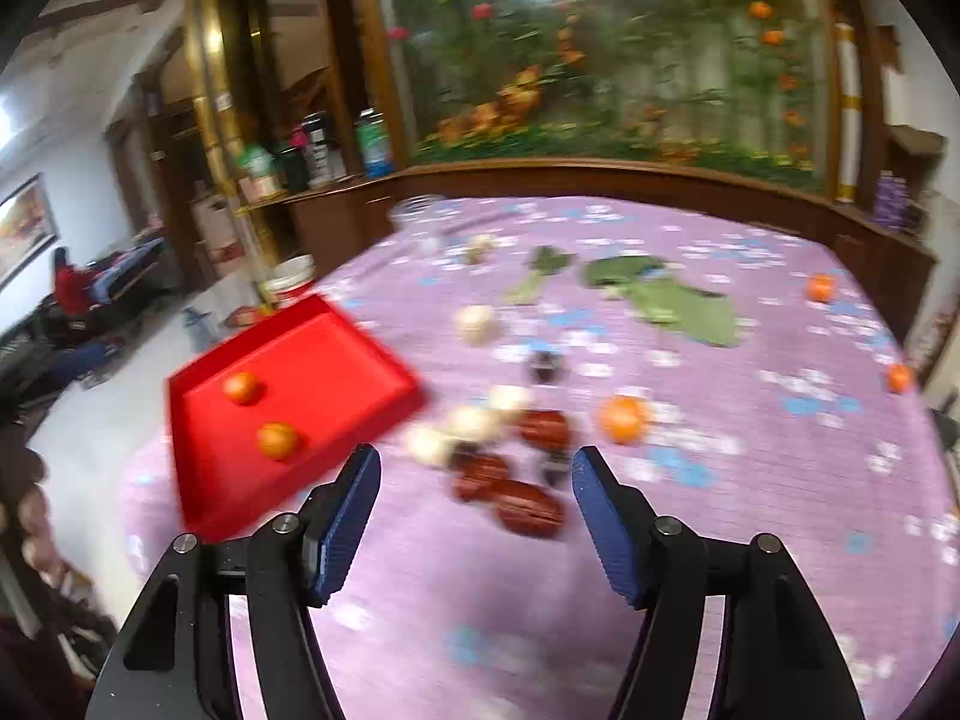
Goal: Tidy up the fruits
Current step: 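Move both tools back toward the fruit pile, then grasp a beige cylindrical chunk with the left tool while the right tool grasps an orange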
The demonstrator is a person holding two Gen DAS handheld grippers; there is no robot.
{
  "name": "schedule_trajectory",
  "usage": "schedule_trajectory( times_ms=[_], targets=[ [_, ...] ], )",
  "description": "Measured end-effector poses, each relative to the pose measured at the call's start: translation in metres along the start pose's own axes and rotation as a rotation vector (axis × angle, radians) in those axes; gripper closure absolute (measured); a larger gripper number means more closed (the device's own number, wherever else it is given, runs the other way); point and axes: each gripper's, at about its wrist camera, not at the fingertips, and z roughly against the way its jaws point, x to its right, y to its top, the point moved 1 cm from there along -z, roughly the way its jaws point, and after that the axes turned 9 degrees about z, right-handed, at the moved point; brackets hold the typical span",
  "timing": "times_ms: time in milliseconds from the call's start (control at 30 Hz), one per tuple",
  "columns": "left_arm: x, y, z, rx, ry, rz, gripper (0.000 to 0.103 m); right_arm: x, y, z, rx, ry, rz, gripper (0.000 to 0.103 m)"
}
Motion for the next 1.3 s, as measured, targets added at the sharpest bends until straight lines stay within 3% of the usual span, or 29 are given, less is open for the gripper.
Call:
schedule_trajectory(
  times_ms=[167,333,633,767,867,967,1300],
  targets=[
    [0.038,-0.014,-0.016,-0.079,-0.054,-0.076,0.021,0.05,-0.017,0.014,-0.006,-0.031,-0.116,0.031],
    [0.07,-0.022,-0.055,-0.187,-0.088,-0.154,0.021,0.072,-0.018,0.005,-0.016,-0.045,-0.143,0.03],
    [0.121,-0.015,-0.171,-0.376,-0.142,-0.248,0.021,0.089,-0.003,-0.081,-0.111,-0.001,-0.168,0.03],
    [0.14,-0.013,-0.232,-0.445,-0.099,-0.293,0.021,0.086,0.009,-0.109,-0.129,0.018,-0.164,0.032],
    [0.141,-0.012,-0.277,-0.514,-0.073,-0.266,0.021,0.083,0.014,-0.128,-0.153,0.039,-0.156,0.039],
    [0.135,-0.014,-0.305,-0.551,-0.053,-0.238,0.021,0.079,0.017,-0.143,-0.168,0.043,-0.138,0.04],
    [0.136,-0.034,-0.331,-0.591,-0.009,-0.319,0.027,0.078,0.011,-0.171,-0.22,0.053,-0.124,0.04]
  ],
)
